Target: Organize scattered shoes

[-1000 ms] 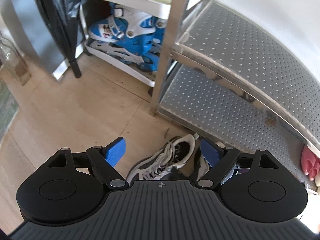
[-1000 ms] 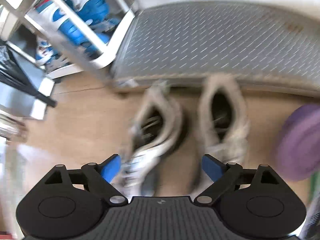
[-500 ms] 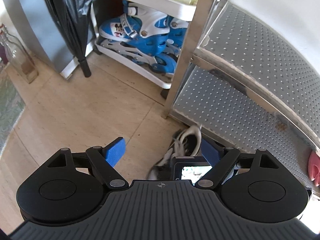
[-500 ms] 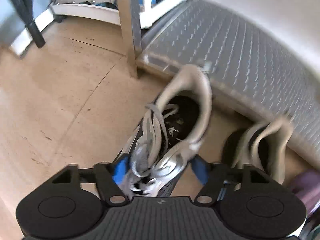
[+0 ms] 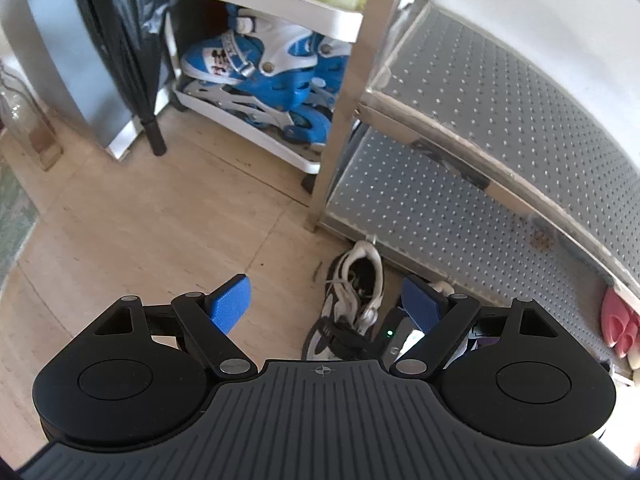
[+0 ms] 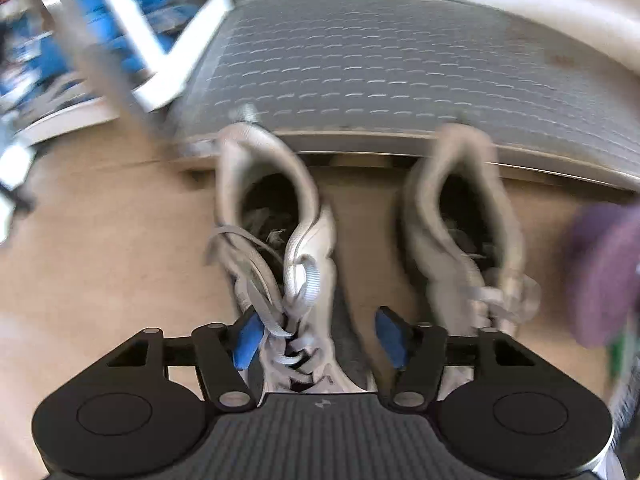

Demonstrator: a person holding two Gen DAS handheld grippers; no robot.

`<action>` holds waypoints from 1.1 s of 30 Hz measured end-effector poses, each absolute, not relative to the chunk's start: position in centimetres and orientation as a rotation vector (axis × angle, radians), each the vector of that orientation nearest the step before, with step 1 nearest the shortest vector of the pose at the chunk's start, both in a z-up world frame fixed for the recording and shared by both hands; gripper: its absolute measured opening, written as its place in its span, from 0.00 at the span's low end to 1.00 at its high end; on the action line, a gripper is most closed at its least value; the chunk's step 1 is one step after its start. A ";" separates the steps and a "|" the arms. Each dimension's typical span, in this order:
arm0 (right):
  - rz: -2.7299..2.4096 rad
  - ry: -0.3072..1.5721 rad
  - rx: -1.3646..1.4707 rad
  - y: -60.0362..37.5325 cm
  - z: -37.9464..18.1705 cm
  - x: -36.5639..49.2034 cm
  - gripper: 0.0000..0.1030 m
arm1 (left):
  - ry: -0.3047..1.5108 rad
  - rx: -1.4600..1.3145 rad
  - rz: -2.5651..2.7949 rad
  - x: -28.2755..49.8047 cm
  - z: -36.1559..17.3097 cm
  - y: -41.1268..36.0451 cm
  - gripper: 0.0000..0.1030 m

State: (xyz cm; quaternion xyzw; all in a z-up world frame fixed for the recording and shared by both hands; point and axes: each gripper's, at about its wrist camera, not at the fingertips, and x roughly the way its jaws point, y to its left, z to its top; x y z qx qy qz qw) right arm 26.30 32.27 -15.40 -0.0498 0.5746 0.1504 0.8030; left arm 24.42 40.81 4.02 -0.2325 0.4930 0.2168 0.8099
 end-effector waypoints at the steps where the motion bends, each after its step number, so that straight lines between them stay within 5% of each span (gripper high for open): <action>1: 0.355 1.194 -0.169 32.5 -15.1 26.6 0.86 | 1.048 -0.501 0.472 24.3 4.1 41.0 0.84; 6: 0.446 1.216 -0.305 34.4 -15.9 29.6 0.88 | 1.060 -0.499 0.502 24.3 3.5 41.6 0.84; 13: 0.429 1.348 -0.167 35.7 -19.4 32.2 0.71 | 1.107 -0.435 0.525 25.7 2.1 41.9 0.84; 20: 0.144 1.262 -0.031 32.9 -18.8 29.9 0.67 | 1.124 -0.415 0.507 26.3 1.5 41.3 0.84; 33: 0.364 1.278 0.130 22.1 -12.1 26.3 0.87 | 1.099 -0.442 0.431 26.6 3.7 37.6 0.84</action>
